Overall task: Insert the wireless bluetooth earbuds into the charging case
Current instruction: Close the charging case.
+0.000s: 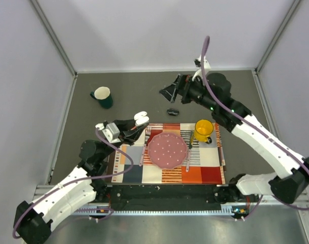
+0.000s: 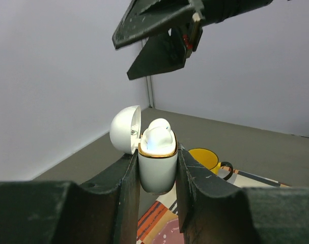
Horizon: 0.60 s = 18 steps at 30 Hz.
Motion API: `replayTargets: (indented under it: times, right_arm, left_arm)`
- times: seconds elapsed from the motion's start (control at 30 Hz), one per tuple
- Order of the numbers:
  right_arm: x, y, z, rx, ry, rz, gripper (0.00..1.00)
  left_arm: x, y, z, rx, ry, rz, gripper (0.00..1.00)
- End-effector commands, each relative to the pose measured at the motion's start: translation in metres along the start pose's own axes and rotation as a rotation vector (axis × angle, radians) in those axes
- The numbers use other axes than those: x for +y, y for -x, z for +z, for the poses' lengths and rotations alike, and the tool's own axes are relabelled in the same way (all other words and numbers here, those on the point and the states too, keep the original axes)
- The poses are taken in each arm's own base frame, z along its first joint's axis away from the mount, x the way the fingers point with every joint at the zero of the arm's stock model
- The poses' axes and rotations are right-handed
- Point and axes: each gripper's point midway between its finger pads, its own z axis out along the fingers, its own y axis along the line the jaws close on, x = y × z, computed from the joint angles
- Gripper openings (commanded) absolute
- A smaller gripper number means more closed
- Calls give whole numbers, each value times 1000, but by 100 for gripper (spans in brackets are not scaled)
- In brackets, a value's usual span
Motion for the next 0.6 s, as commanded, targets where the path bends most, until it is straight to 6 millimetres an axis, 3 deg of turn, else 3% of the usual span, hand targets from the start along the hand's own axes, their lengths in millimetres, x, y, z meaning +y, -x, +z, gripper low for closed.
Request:
replayTargets:
  times: [0.0,0.03,0.07,0.1,0.2,0.57]
  right_arm:
    - [30,58,-16,-195,87,-17,99]
    - [14,36,-9,-79,9,-13,99]
    - [24,50,-10,-81,20,-30,99]
    - [17,37,3,-21,5,-46,99]
    - [22,20,13,77,44,-41,99]
    - [31,-43,27,252,71,-59,99]
  left_arm:
    - [-9,27,10,-63,-63,19,0]
    - [-9,27,11,-60,-68,17,0]
    - [-10,26,11,-59,-74,13,0]
    - [-11,25,12,-56,-80,9,0]
    - [-14,22,16,-47,-107,5,0]
    - [-20,20,28,-50,-164,-18,0]
